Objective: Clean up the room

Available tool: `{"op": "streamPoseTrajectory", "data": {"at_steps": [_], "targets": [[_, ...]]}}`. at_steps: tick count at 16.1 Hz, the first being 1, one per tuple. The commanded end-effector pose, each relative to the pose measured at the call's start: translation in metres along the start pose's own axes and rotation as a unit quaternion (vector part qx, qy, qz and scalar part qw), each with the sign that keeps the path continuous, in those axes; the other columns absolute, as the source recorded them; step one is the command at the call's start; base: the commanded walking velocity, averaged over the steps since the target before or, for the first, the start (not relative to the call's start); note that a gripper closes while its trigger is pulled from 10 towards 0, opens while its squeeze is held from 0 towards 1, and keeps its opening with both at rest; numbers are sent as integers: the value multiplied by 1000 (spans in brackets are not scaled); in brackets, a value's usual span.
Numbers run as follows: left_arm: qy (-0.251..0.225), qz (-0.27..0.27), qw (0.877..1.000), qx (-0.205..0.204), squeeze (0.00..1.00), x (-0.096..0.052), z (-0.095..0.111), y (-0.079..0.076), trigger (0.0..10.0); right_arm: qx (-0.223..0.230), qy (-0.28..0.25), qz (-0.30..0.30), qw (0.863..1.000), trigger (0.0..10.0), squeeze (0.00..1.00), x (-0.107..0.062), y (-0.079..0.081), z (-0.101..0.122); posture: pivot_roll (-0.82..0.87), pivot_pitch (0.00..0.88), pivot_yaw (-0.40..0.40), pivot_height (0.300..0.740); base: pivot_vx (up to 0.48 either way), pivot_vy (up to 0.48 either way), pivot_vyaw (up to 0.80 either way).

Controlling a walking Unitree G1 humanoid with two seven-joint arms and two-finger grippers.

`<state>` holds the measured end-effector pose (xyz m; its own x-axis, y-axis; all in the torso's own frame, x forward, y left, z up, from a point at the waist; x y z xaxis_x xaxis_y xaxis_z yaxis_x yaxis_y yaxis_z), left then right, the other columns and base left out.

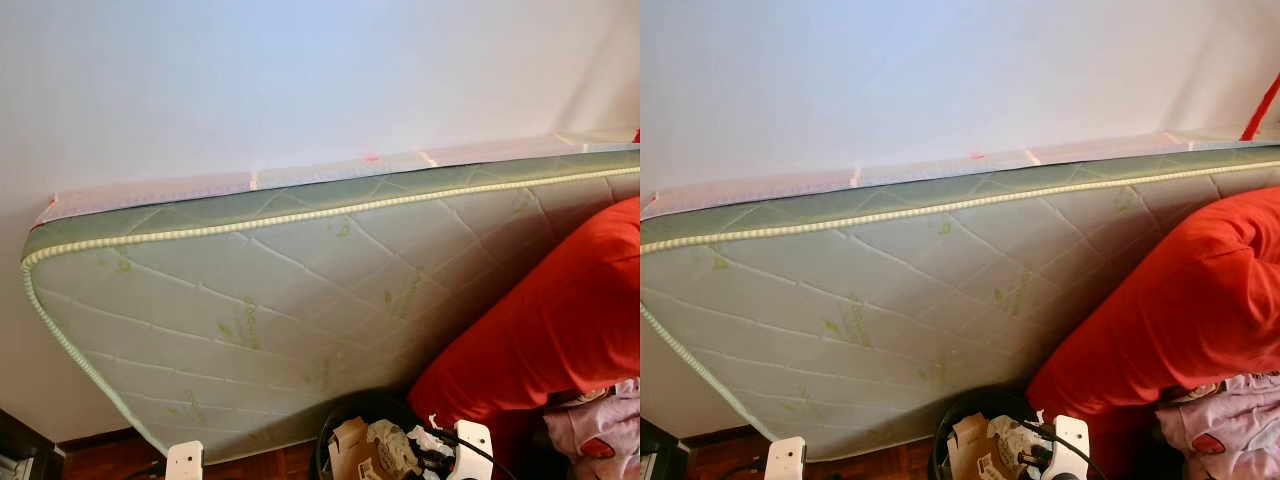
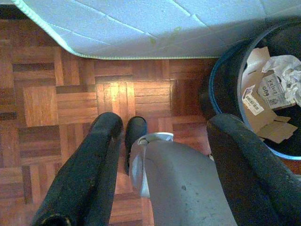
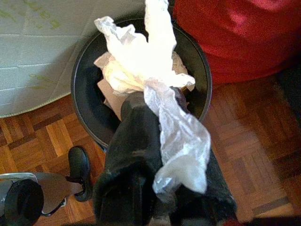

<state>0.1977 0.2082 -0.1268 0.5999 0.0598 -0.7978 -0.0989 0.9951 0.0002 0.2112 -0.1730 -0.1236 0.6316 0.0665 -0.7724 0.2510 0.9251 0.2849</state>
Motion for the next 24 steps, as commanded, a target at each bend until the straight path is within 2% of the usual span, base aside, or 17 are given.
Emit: {"op": "streamPoseTrajectory", "data": {"at_steps": [1,10,14,24], "targets": [[7,-3,1000,3,0,0,-4,-2,10000,0,-5,3,1000,10000,0,1,2,5,124,0,-74,740,0,0,0],[9,0,1000,4,0,-1,-5,-1,10000,-7,-13,8,1000,10000,0,1,5,5,122,0,-77,740,0,0,0],[1,-3,1000,3,0,0,-2,-2,10000,-6,-28,14,1000,10000,0,4,11,18,123,0,-77,740,0,0,0],[-1,-5,1000,2,0,0,-1,-3,10000,-9,-38,25,999,10000,0,6,17,27,121,10,-86,740,257,0,0]]}}
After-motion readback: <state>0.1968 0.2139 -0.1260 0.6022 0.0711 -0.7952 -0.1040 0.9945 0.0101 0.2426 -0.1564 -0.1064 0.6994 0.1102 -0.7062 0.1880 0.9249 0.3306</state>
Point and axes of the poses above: a point about 5 cm out from each wrist's last joint towards the gripper, its own x axis pointing out of the wrist towards the gripper, its own z axis along the axis of the wrist's last joint, y = z × x, the point moved 5 cm from there along x, pointing out of the wrist towards the gripper, and after that the axes turned 7 degrees about x, right-handed, at the moved point
